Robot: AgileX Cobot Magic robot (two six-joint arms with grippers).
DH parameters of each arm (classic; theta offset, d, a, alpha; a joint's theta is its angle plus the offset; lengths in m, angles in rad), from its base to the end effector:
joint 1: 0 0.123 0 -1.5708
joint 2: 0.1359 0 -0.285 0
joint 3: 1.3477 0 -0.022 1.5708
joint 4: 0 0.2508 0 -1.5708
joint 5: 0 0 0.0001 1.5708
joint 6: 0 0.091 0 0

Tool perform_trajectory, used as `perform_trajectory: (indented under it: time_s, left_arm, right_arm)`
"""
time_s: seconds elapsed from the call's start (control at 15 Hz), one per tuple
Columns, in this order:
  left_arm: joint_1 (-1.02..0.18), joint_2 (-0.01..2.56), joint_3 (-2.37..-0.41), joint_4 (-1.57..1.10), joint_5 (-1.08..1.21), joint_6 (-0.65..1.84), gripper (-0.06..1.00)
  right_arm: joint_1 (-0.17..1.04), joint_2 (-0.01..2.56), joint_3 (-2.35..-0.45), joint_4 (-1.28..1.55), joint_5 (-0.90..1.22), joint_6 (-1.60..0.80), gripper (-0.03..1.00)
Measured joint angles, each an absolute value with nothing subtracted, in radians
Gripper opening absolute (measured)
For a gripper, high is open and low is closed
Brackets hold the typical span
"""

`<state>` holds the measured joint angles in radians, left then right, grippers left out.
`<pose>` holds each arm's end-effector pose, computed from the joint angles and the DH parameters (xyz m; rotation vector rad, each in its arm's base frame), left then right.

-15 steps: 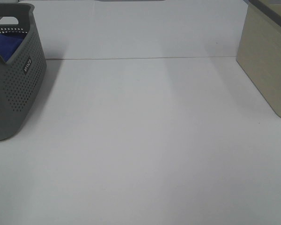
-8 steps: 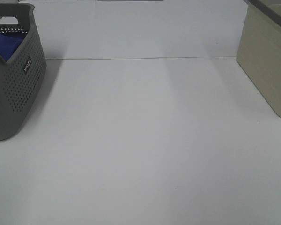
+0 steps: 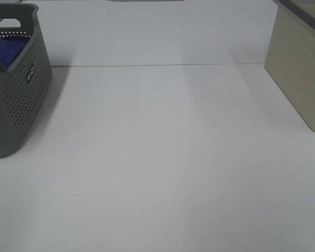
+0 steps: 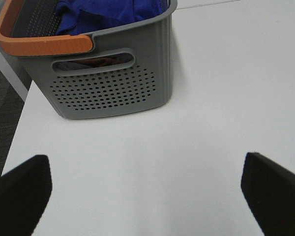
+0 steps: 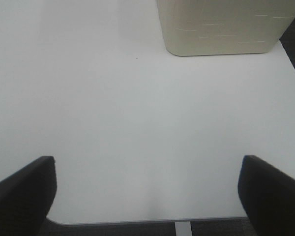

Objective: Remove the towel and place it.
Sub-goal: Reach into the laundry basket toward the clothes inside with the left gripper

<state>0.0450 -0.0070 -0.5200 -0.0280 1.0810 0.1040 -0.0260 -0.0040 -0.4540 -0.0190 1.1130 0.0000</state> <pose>-0.0090 -0.0027 0.2811 0.0622 2.0369 0.0601 -0.0029 -0.0015 0.2603 0.0288 2.1385 -0.0384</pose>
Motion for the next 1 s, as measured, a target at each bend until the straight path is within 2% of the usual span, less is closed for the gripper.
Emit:
perform_trajectory:
  time_s: [0.13, 0.33, 0.73, 1.0]
  left_arm:
    - [0.045, 0.02, -0.554, -0.025, 1.109, 0.119, 0.99]
    - [0.045, 0.284, -0.739, 0.0, 1.212, 0.29, 0.99]
    - [0.045, 0.757, -1.027, 0.0, 1.162, 0.737, 0.99]
    - [0.045, 1.036, -1.235, 0.038, 1.129, 0.895, 0.99]
  right_arm:
    - [-0.026, -0.004, -0.454, -0.019, 1.113, 0.0, 0.97]
    - [-0.026, -0.004, -0.454, -0.019, 1.113, 0.0, 0.97]
    - [-0.026, -0.004, -0.454, -0.019, 1.113, 0.0, 0.97]
    - [-0.026, -0.004, -0.454, -0.019, 1.113, 0.0, 0.97]
